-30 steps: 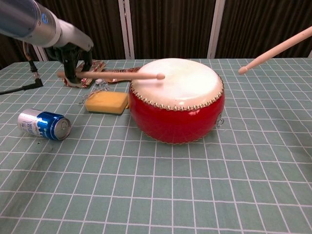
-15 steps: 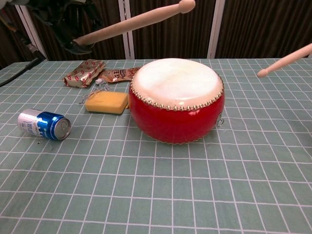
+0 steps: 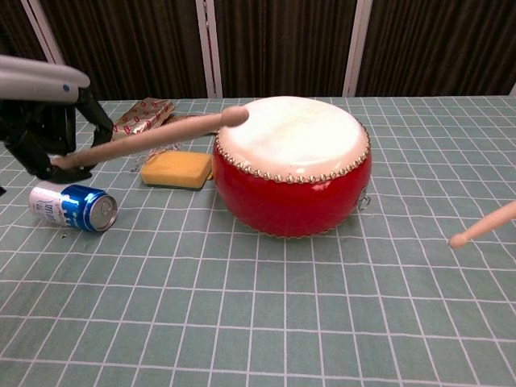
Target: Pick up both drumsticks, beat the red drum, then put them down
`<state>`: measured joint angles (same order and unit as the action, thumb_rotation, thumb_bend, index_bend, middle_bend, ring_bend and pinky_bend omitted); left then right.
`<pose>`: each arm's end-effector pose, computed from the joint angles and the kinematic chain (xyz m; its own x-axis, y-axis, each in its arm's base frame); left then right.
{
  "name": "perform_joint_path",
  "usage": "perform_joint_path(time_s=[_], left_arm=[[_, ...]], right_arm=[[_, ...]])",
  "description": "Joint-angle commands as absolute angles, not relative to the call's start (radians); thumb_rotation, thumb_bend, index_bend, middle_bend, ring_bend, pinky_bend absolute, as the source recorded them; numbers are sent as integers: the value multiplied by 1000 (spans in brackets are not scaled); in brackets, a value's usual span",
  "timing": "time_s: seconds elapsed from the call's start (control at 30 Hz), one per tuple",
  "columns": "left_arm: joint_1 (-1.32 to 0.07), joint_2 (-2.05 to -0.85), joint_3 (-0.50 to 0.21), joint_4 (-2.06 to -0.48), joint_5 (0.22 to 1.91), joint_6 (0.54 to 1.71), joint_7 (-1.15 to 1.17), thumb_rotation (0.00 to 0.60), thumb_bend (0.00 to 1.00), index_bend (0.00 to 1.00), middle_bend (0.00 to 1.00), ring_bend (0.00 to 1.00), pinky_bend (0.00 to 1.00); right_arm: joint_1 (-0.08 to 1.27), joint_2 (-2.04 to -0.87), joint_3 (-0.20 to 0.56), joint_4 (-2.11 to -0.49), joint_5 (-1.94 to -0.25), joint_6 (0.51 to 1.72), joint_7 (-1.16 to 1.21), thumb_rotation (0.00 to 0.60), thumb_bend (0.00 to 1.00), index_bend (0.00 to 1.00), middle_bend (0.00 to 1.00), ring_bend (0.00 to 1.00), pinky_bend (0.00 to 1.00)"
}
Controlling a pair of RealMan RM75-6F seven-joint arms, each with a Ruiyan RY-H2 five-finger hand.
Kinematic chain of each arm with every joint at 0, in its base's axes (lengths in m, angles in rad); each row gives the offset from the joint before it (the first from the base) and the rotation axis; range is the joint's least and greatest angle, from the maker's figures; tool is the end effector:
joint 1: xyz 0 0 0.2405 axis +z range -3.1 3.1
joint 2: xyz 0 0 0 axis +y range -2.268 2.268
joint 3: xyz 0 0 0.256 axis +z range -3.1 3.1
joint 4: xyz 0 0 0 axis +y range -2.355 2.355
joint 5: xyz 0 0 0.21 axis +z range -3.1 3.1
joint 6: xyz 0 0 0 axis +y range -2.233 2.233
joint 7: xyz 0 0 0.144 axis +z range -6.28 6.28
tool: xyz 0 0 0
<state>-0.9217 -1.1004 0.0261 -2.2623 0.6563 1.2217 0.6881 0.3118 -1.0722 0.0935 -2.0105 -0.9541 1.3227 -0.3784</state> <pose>-0.1072 0.2662 0.0782 0.5471 0.4067 0.7316 0.8359 -0.3109 -0.4523 -0.2570 -0.2271 0.1331 0.3234 -0.2270 0.9187 -0.9107 0.1892 0.3673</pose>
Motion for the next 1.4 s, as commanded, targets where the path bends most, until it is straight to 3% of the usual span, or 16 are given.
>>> perform_joint_path(time_s=[0.03,0.33,0.77,0.97,1.17,1.4], left_arm=[[-901,-1167,62,-2194,626,1217,712,600,549,761,1000,1000,1000],[-908,-1329,59,-2034,503,1200,769,600,549,755,1000,1000,1000],[-916,-1462,36,-1952,449,1236,838,600,534,698,1000,1000,1000],[-910,-1499,38,-1934,456,1241,854,600,387,481,1000,1000,1000],[-899,-1486,32,-1948,470,1243,846,600,232,269,1000,1000,1000],[-885,-1442,32,-1978,493,1237,830,600,162,165,972,999,1000]], right_arm=[[311,-1115,72,-1985,-942,1327,-429,600,675,959,1000,1000,1000],[322,-1163,61,-1940,-893,1286,-463,600,675,959,1000,1000,1000],[336,-1187,74,-1917,-801,1276,-509,600,674,934,1000,1000,1000],[344,-1177,72,-1923,-761,1266,-535,600,672,712,1000,1000,1000],[364,-1163,54,-1932,-707,1251,-606,600,545,470,1000,1000,982],[388,-1152,35,-1953,-657,1247,-678,600,460,231,1000,1000,956]])
